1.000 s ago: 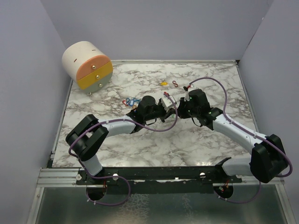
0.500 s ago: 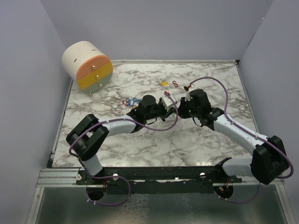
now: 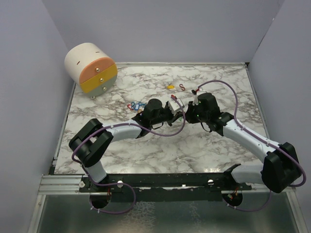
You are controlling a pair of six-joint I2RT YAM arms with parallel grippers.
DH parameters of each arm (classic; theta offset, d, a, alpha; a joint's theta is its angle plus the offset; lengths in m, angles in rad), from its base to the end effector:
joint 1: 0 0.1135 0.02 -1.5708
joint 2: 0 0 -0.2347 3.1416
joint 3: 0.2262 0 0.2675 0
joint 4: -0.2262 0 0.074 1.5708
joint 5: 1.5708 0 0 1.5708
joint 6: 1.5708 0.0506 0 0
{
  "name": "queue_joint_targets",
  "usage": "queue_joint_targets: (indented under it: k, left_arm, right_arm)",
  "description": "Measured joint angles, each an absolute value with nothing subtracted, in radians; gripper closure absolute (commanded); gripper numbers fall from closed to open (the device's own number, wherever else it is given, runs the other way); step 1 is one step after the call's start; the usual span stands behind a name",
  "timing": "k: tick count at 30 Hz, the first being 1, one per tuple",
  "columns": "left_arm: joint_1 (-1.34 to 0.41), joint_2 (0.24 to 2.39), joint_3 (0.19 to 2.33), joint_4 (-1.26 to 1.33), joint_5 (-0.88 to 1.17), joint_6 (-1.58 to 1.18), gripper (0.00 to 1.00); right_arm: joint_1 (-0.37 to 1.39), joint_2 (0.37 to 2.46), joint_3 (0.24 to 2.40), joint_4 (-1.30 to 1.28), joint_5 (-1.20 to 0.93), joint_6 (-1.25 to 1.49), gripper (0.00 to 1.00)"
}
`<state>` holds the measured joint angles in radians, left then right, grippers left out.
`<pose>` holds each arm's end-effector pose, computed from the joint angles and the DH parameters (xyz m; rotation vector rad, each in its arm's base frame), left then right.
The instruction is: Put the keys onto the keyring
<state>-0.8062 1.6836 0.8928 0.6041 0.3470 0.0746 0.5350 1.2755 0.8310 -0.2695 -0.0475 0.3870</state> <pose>0.2589 -0.2947 0.1810 1.0056 1.5195 -0.8297 0.2629 0.1586 0.1986 -0.1984 2.3334 0.5255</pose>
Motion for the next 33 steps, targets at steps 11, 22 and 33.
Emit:
queue_joint_targets:
  k: [11, 22, 33]
  left_arm:
    - [-0.807, 1.702, 0.908, 0.614, 0.33, 0.089, 1.0]
    - [-0.81, 1.717, 0.909, 0.648, 0.319, 0.115, 1.0]
    - [-0.813, 1.717, 0.908, 0.655, 0.294, 0.126, 1.0]
  right_arm:
    - [0.531, 1.271, 0.828, -0.272, -0.05, 0.381, 0.99]
    - [0.531, 1.247, 0.817, -0.288, -0.059, 0.38, 0.99]
    - [0.531, 1.246, 0.817, -0.287, -0.059, 0.371, 0.97]
